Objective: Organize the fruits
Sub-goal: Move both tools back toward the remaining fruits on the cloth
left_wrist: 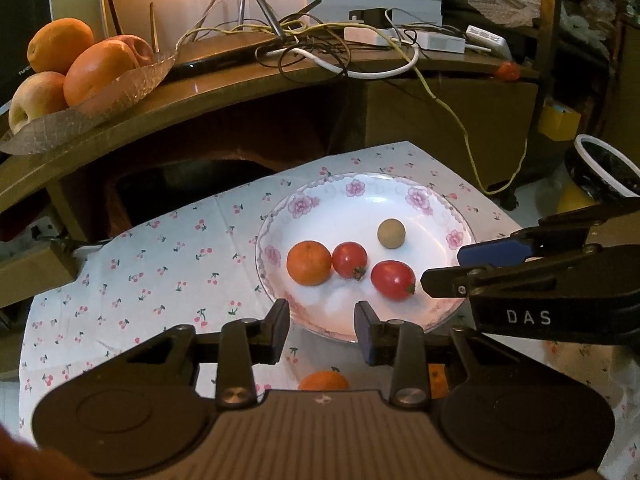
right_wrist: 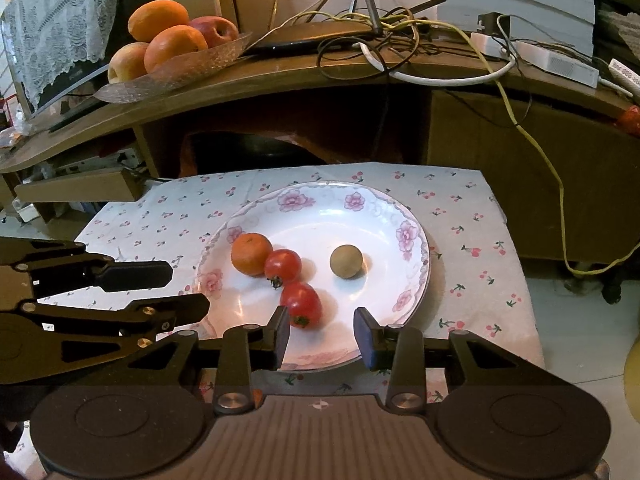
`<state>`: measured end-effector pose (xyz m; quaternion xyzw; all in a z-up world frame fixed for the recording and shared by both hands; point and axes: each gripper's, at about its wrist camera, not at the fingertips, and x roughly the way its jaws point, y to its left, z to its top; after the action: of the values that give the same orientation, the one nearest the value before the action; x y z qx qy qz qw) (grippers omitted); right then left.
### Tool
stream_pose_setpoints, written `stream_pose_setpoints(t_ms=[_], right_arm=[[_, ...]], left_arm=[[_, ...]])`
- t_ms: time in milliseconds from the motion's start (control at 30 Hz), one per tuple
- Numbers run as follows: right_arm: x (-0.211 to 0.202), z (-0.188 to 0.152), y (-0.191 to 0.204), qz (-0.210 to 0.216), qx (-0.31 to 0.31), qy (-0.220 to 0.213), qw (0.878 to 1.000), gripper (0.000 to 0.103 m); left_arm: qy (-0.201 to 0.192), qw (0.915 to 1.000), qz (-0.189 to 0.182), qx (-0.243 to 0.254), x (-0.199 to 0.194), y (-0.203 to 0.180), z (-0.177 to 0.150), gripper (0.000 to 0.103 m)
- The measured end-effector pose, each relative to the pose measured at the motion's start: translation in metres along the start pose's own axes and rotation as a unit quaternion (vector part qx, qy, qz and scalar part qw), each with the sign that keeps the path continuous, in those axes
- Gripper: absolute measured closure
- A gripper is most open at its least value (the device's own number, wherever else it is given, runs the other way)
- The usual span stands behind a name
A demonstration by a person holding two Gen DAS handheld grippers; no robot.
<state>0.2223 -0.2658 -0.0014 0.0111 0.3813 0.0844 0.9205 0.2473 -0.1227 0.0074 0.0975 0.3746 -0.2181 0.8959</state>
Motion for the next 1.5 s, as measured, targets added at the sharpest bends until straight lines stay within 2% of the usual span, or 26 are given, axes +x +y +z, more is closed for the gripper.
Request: stream_pose_setpoints(t_ms=[467, 867, 1167, 1500], right_arm=[[-0.013, -0.012, 0.004, 0.017, -0.011, 0.016, 1.000, 0.064], [-0.023, -0.035, 0.011, 0.045, -0.030, 0.053, 0.997, 0.063], [-0.019, -0.045, 0.021, 0.065, -0.043, 0.083, 0.993, 0.060], [-0.012, -0.051, 0.027, 0.075, -0.060, 0.104, 0.990, 0.060]], left_arm=[[0.014, 0.9994, -0.027, 0.016, -0.017, -0.007, -0.014, 0.062], [0.039, 0.9973, -0.051, 0.034, -0.031, -0.011, -0.038, 0.062], [0.057, 0.9965, -0.053, 0.033, -0.025, -0.009, -0.049, 0.062], [0.053, 0.9963, -0.061, 0.029, -0.021, -0.008, -0.049, 0.059]])
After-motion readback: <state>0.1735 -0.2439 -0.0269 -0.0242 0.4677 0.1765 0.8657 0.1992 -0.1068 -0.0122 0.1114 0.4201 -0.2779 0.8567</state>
